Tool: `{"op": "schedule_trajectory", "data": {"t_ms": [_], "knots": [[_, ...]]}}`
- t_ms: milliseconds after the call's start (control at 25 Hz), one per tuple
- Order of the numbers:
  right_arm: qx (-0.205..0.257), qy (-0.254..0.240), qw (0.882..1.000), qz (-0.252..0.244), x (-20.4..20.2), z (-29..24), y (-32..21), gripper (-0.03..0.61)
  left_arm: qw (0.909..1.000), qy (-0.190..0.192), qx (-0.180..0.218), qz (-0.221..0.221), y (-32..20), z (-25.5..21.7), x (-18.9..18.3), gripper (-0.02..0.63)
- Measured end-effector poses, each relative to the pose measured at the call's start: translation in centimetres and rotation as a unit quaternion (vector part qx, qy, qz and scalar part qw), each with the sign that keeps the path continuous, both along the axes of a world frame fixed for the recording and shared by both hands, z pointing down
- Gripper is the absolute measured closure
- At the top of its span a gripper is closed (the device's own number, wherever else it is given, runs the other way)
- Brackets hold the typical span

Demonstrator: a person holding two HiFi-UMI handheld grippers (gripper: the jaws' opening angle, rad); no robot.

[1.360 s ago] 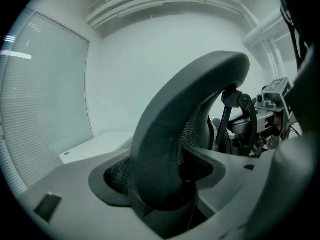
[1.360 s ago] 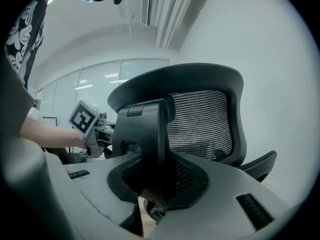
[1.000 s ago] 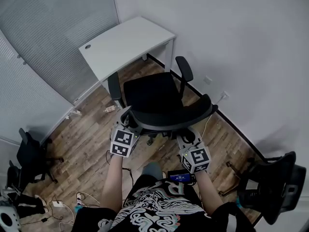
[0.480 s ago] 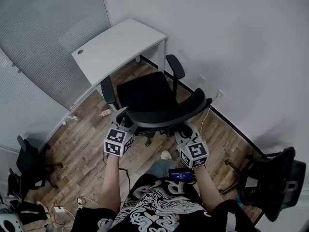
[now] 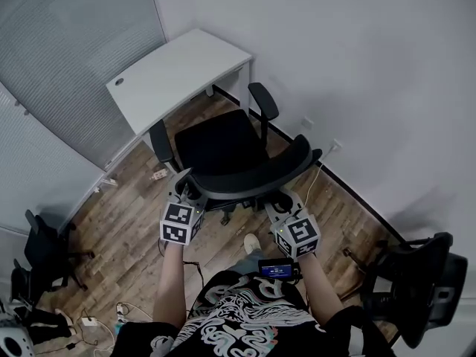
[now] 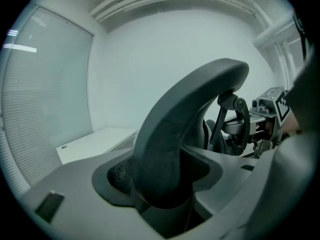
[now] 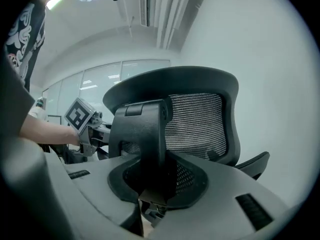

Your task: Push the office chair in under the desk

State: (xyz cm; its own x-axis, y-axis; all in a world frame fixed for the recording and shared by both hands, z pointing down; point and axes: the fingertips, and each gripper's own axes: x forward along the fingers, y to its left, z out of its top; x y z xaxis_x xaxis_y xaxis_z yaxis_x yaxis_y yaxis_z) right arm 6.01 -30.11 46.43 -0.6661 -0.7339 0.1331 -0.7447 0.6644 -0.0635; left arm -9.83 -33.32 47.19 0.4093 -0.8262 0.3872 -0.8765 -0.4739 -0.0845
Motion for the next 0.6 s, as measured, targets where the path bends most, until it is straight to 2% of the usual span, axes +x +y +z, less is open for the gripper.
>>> {"op": "schedule_trajectory", "data": {"t_ms": [200, 600], "knots": [[-0.001, 0.007, 1.0, -0.018, 0.3, 0.0, -0.3, 0.5, 1.0, -0.004, 0.0, -0.009, -0.2, 0.0, 0.3, 0.348], [0.0, -0.006, 1.0, 0.0, 2.6, -0.2, -3.8, 0.502, 0.9996, 0.004, 0.0, -0.028, -2.3, -0.2, 2.1, 0.35]]}}
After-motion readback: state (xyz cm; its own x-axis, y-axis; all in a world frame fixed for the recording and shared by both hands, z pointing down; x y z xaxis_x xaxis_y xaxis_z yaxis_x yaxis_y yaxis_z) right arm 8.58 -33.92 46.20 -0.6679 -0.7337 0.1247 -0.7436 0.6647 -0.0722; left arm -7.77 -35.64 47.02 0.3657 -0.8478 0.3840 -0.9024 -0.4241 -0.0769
